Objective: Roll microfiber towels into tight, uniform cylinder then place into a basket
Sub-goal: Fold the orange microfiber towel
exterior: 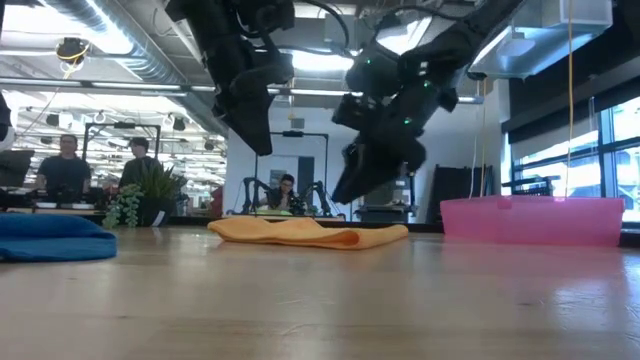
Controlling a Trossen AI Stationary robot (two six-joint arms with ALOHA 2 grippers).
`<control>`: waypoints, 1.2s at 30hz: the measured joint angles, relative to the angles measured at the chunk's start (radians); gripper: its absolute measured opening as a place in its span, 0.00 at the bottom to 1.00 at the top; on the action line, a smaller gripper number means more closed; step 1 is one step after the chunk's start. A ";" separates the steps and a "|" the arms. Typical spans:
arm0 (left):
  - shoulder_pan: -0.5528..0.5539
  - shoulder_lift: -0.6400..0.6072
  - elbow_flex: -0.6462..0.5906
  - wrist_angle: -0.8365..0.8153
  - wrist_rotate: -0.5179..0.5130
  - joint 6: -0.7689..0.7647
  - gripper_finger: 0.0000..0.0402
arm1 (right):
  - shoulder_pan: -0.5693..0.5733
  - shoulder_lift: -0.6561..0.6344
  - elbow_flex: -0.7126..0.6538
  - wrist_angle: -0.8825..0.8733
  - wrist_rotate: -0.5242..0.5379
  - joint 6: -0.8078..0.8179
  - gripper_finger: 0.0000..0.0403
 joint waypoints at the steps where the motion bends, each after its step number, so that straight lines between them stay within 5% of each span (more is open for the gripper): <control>1: 0.000 0.000 0.000 0.000 0.000 0.000 0.26 | -0.001 0.011 0.000 0.020 -0.017 0.031 0.56; 8: 0.005 0.009 -0.043 0.074 0.000 0.038 0.26 | 0.001 0.076 -0.002 0.049 -0.039 0.134 0.56; 14: 0.021 0.019 -0.203 0.387 0.049 0.078 0.26 | 0.001 0.076 -0.002 0.049 -0.040 0.161 0.56; 28: 0.044 0.022 -0.520 0.687 0.144 0.049 0.26 | -0.018 0.076 -0.002 -0.093 -0.039 0.255 0.56; 36: -0.019 0.022 -0.536 0.699 0.144 -0.011 0.26 | -0.054 0.075 -0.002 -0.095 0.107 0.242 0.56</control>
